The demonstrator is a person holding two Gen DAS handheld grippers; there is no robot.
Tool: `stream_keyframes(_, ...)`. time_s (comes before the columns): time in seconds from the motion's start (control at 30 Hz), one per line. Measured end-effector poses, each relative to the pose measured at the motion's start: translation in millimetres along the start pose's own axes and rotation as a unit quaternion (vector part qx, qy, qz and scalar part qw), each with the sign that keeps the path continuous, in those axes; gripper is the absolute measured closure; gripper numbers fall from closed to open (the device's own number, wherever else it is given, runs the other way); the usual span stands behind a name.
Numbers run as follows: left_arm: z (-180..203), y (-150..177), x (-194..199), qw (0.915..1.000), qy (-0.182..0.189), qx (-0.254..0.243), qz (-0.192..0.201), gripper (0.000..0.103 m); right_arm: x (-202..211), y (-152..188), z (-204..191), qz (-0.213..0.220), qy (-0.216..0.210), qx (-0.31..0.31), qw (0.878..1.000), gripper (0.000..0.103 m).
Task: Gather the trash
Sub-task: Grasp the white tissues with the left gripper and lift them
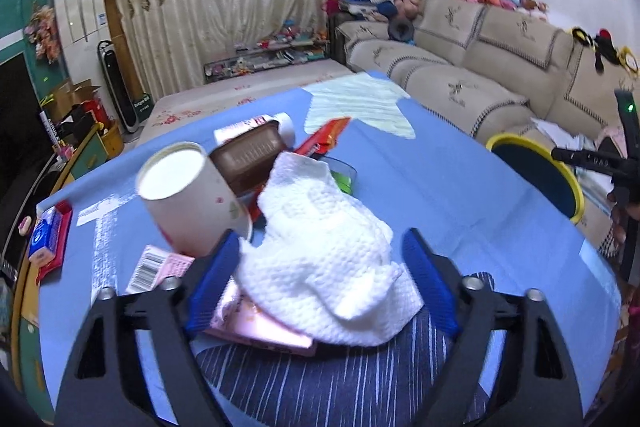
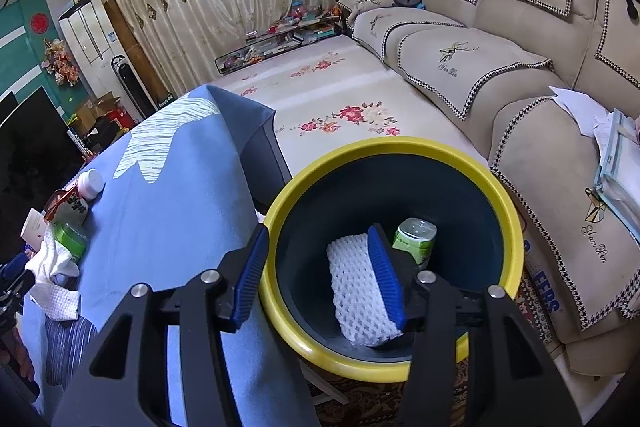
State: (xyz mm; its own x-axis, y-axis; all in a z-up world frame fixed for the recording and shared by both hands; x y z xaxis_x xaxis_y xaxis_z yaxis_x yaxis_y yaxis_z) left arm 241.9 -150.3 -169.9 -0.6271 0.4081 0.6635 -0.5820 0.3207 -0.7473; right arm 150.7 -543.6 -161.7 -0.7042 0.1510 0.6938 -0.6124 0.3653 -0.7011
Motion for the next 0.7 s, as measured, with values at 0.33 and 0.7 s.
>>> stream_keyframes(0.33, 4, -3, 0, 0.9994, 0.031, 0.005, -0.017, 0.084, 0, 1, 0, 0.001, -0.003, -0.004, 1.000, 0.054)
stream_keyframes(0.7, 11, -57, 81, 0.9972, 0.067, 0.022, 0.024, 0.088, 6, 0, -1, 0.006, -0.011, -0.004, 1.000, 0.054)
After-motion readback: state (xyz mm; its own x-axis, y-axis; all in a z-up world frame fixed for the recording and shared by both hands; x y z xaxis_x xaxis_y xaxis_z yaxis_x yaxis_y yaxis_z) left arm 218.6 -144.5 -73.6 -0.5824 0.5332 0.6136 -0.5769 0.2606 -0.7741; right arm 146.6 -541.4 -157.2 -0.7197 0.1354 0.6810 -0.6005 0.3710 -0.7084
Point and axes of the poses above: each gripper's, at about its wrist camera, not at the fingertips, and x roughly against the way its jaws point, z to its right, y to its underside, the point moved 3 cm from there along -x, roughly the way its jaws point, and after that the axes turned 7 degrees about x, right-handed, at the moved point
